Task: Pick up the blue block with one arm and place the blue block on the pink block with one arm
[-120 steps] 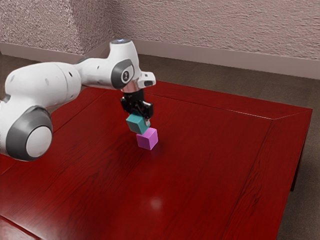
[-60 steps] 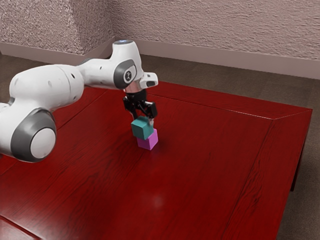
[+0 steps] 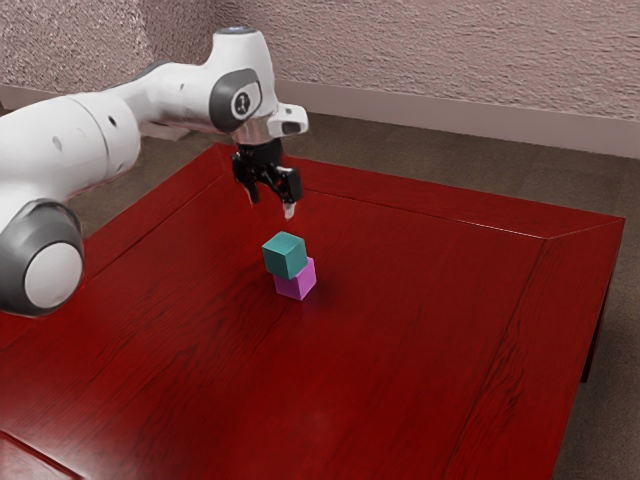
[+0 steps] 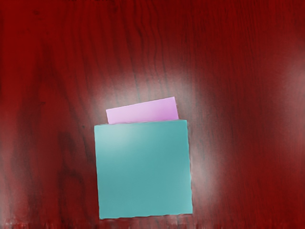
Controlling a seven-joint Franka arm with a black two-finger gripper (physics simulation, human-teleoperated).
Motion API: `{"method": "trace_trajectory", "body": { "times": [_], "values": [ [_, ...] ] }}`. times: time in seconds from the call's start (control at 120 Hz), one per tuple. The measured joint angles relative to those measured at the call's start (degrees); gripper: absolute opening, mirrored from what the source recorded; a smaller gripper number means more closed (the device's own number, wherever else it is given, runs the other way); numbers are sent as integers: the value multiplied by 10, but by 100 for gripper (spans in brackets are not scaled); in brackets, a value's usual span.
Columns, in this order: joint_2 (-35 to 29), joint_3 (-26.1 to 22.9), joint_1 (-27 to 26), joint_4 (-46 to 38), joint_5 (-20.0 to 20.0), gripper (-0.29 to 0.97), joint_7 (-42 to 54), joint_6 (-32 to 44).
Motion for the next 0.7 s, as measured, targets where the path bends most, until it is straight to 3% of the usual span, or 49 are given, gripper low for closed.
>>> {"method": "trace_trajectory", "body": {
  "times": [0.25, 0.367, 0.508, 0.7],
  "values": [
    [-184, 7, -24, -87, 71, 68, 2, -81],
    [-262, 12, -24, -169, 99, 68, 0, -107],
    [-287, 14, -48, -218, 145, 68, -15, -124],
    [-292, 13, -61, -220, 164, 68, -35, -134]
  ]
}}
